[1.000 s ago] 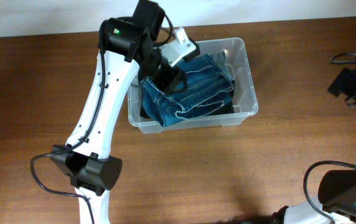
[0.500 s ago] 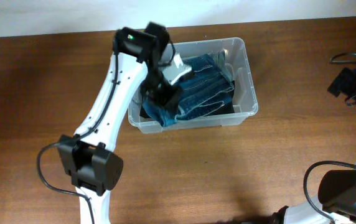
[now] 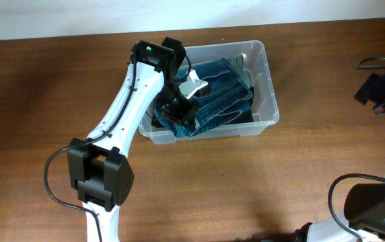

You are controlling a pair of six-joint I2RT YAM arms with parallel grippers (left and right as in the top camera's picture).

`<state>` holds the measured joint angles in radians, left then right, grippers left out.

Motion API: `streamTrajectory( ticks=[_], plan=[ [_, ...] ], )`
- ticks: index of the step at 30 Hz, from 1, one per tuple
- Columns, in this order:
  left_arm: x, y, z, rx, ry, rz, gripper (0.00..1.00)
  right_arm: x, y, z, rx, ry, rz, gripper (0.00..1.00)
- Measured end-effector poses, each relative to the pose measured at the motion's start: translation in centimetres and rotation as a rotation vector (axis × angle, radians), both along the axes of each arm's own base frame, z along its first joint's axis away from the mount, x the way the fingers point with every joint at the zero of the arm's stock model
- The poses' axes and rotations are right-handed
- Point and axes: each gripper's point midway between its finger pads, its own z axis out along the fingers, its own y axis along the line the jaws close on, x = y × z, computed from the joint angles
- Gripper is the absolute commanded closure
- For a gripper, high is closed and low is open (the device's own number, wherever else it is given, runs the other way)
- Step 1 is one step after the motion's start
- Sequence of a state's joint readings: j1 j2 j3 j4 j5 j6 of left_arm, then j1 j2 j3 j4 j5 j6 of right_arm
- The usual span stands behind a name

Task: Pack container
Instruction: 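Lower the dark blue jeans onto the garments in the container, then release the jeans and push their left edge into the container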

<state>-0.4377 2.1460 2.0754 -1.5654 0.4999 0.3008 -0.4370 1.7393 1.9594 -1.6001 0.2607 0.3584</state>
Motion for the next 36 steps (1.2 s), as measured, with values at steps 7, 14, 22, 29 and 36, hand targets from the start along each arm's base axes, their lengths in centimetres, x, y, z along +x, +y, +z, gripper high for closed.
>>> streamTrajectory(
  ticks=[7, 14, 22, 29, 36],
  plan=[
    [0.9, 0.0, -0.1, 0.020, -0.027, 0.051, 0.99, 0.0, 0.0, 0.0, 0.000, 0.000, 0.000, 0.02],
    [1.5, 0.2, -0.1, 0.019, -0.035, 0.071, 0.99, 0.0, 0.0, 0.0, 0.000, 0.000, 0.000, 0.02],
    [2.4, 0.4, -0.1, 0.013, -0.061, 0.088, 0.99, 0.0, 0.0, 0.0, 0.000, 0.000, 0.000, 0.02],
    [3.1, 0.8, 0.3, 0.038, -0.098, 0.089, 0.99, 0.0, 0.0, 0.0, 0.000, 0.000, 0.000, 0.02],
    [4.7, 1.3, 1.0, 0.073, -0.164, 0.108, 0.99, 0.0, 0.0, 0.0, 0.000, 0.000, 0.000, 0.02]
  ],
)
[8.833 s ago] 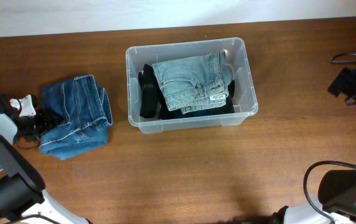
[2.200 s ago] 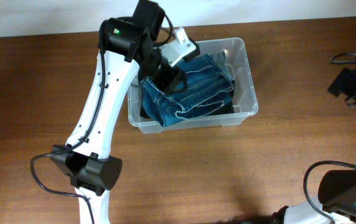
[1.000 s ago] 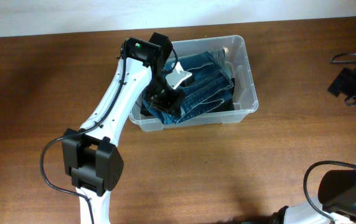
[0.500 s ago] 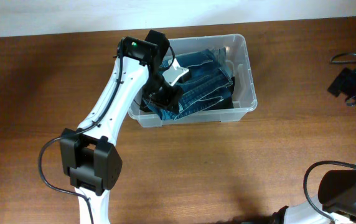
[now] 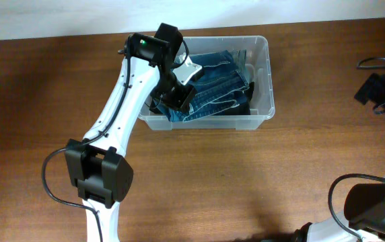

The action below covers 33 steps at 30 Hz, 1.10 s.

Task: Pack container
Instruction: 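Release the jeans and push their left edge into the container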

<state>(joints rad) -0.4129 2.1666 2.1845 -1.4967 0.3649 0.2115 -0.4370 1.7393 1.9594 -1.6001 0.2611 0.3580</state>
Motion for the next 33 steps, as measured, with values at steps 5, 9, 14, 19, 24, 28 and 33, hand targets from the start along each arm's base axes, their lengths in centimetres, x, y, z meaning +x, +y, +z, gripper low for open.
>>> streamTrajectory(
  ticks=[5, 9, 14, 19, 24, 28, 33],
  plan=[
    [0.8, 0.1, -0.1, 0.010, -0.033, 0.007, 0.99, 0.0, 0.0, 0.0, 0.000, 0.000, 0.000, 0.02],
    [2.0, 0.2, -0.1, 0.023, -0.081, 0.029, 0.99, 0.0, 0.0, 0.0, 0.000, 0.000, 0.000, 0.02],
    [3.3, 0.3, 0.0, 0.030, -0.126, 0.062, 0.99, 0.0, 0.0, 0.0, 0.000, 0.000, 0.000, 0.02],
    [4.2, 0.7, 0.0, 0.055, -0.153, 0.116, 0.99, 0.0, 0.0, 0.0, 0.000, 0.000, 0.000, 0.02],
    [4.8, 0.9, 0.0, 0.067, -0.176, 0.137, 0.99, 0.0, 0.0, 0.0, 0.000, 0.000, 0.000, 0.02],
    [5.7, 1.0, 0.2, 0.070, -0.211, 0.151, 0.87, 0.0, 0.0, 0.0, 0.000, 0.000, -0.001, 0.02],
    [7.0, 1.4, 0.9, 0.086, -0.270, 0.177, 0.68, 0.0, 0.0, 0.0, 0.000, 0.000, 0.000, 0.02]
  ],
)
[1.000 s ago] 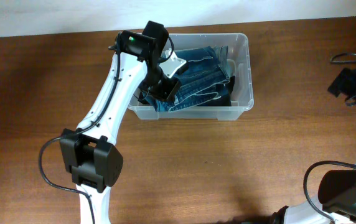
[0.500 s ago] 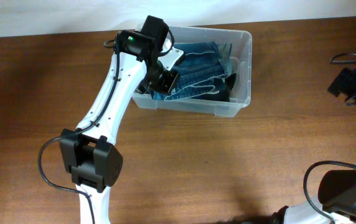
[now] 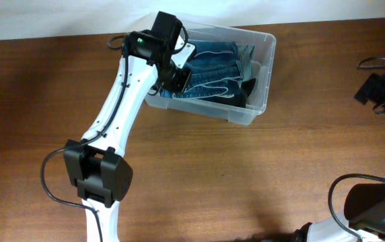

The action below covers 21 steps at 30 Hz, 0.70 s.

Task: Pack container
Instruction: 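Release the jeans and push their left edge into the container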

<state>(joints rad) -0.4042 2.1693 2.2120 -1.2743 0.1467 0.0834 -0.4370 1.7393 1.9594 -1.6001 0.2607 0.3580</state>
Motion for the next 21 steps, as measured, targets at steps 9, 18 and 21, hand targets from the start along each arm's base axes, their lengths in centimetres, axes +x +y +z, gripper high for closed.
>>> streamTrajectory(
  ticks=[9, 18, 21],
  plan=[
    [2.6, 1.2, 2.6, -0.038, -0.082, 0.141, 0.01, 0.0, 0.0, 0.0, 0.000, 0.000, 0.000, 0.02],
    [4.8, 6.7, 2.5, -0.156, 0.010, 0.621, 0.01, 0.0, 0.0, 0.0, 0.000, 0.000, 0.000, 0.02],
    [4.9, 7.0, 2.4, -0.201, 0.047, 0.704, 0.01, 0.0, 0.0, 0.0, 0.000, 0.000, 0.000, 0.02]
  ],
)
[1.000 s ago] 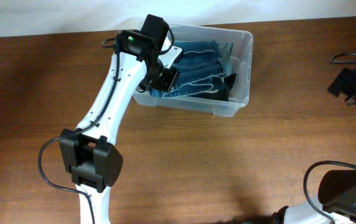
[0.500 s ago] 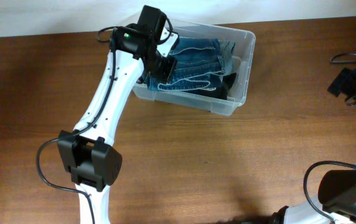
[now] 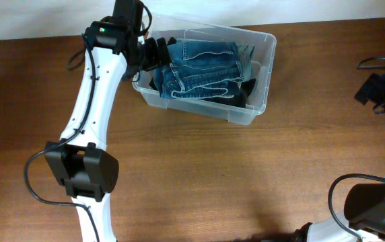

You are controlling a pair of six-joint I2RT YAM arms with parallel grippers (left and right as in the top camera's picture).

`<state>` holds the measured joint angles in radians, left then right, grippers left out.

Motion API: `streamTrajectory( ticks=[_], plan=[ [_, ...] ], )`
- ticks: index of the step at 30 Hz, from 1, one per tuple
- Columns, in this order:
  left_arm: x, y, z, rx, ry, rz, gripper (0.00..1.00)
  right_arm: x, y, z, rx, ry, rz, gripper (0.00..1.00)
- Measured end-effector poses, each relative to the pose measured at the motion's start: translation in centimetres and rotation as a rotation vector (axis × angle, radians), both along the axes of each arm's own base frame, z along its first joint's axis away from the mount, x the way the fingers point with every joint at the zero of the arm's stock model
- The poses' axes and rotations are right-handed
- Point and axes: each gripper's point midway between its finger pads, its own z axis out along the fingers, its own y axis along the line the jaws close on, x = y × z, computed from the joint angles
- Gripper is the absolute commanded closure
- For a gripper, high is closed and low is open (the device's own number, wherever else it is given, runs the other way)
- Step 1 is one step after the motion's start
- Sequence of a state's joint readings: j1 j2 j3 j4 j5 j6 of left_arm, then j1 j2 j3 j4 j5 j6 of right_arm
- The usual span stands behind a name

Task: Pack container
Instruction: 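Release the jeans and push their left edge into the container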

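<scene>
A clear plastic container (image 3: 263,67) sits at the back of the table, skewed, with folded blue jeans (image 3: 202,70) inside and a dark item (image 3: 246,91) by its right wall. My left gripper (image 3: 155,55) is at the container's left end, over the rim beside the jeans. The overhead view does not show whether its fingers are open or hold anything. My right gripper (image 3: 375,89) rests at the far right edge of the table, away from the container, too dark to read.
The brown wooden table (image 3: 199,175) stretches in front of the container. A pale wall runs along the back edge. The right arm's base (image 3: 371,208) and cables occupy the right side.
My left gripper has moved from above the jeans inside the container to its left end. More of the jeans now shows. The container has stayed where it was.
My left gripper was down on the jeans in the container, which stood square near the middle back. At each later moment the container was farther back and more skewed, with the gripper still on the jeans. Now the gripper is at the left rim.
</scene>
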<state>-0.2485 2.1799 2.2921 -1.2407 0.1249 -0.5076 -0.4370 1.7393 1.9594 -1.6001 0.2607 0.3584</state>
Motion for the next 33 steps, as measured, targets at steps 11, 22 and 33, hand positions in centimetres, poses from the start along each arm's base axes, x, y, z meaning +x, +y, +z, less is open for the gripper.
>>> streamTrajectory(
  ticks=[11, 22, 33],
  plan=[
    [-2.3, 0.6, -1.4, -0.059, 0.171, 0.323, 0.01, 0.0, 0.0, 0.0, 0.000, 0.000, 0.000, 0.02],
    [-2.7, 3.1, -1.9, -0.013, 0.190, 0.606, 0.02, 0.0, 0.0, 0.0, 0.000, 0.000, 0.000, 0.02],
    [-2.7, 3.4, -6.8, 0.052, 0.292, 0.658, 0.08, 0.0, 0.0, 0.0, 0.000, 0.000, 0.000, 0.02]
  ],
)
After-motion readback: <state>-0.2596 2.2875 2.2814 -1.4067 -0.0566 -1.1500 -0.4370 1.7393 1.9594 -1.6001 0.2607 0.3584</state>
